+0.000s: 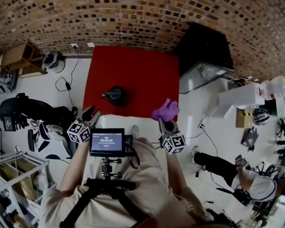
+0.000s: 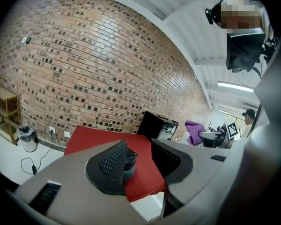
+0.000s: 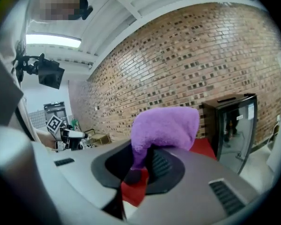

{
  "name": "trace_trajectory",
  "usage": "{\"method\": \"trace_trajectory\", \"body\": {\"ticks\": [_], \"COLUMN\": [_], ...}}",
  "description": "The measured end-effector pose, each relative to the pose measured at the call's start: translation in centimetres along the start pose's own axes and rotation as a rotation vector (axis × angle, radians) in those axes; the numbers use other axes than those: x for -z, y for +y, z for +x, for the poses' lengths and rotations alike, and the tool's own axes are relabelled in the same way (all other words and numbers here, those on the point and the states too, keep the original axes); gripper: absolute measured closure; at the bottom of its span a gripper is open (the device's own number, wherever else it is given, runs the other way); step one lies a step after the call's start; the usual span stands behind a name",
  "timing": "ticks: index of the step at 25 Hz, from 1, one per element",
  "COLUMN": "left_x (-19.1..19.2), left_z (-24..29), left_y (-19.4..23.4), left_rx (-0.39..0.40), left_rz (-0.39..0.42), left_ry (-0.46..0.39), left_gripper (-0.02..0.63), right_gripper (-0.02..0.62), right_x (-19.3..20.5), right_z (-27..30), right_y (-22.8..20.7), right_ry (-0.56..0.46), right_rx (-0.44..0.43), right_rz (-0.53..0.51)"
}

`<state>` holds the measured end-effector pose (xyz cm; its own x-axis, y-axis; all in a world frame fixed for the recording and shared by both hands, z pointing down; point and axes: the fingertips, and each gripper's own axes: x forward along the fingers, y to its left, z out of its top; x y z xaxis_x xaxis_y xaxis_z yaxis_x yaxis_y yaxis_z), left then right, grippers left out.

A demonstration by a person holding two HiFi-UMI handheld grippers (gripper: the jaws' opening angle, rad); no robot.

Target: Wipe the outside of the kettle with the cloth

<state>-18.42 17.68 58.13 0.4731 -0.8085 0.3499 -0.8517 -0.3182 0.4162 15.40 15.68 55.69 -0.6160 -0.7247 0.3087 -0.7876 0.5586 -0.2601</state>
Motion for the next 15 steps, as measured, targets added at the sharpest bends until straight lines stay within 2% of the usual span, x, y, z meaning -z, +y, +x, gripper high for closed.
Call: {"method": "trace_trajectory", "body": {"ticks": [3,9,15], "left_x": [0.2,1.5,2.5], "left_z": [-0.6,-0.8,-0.4], "left_y": [0.8,1.7,1.4], "left_rx": [0.005,0.045,0.061], "left_rz": [-0.009,-0.028,-0.031], "left_ry": [-0.009,0.016,0.04], "left_gripper": [0.439,0.439,0.439], "right_gripper": [0.52,0.522,0.526], "right_x": [1.4,3.7,3.8], "right_z": [-0.6,-1.1,-1.7], "right_y": [1.2,2.5,3.5], "right_ry": [0.018,0.024,0.02], "right_rx": [0.031,0.093,0.094], "right_rz": [-0.017,0.048,0.041]}}
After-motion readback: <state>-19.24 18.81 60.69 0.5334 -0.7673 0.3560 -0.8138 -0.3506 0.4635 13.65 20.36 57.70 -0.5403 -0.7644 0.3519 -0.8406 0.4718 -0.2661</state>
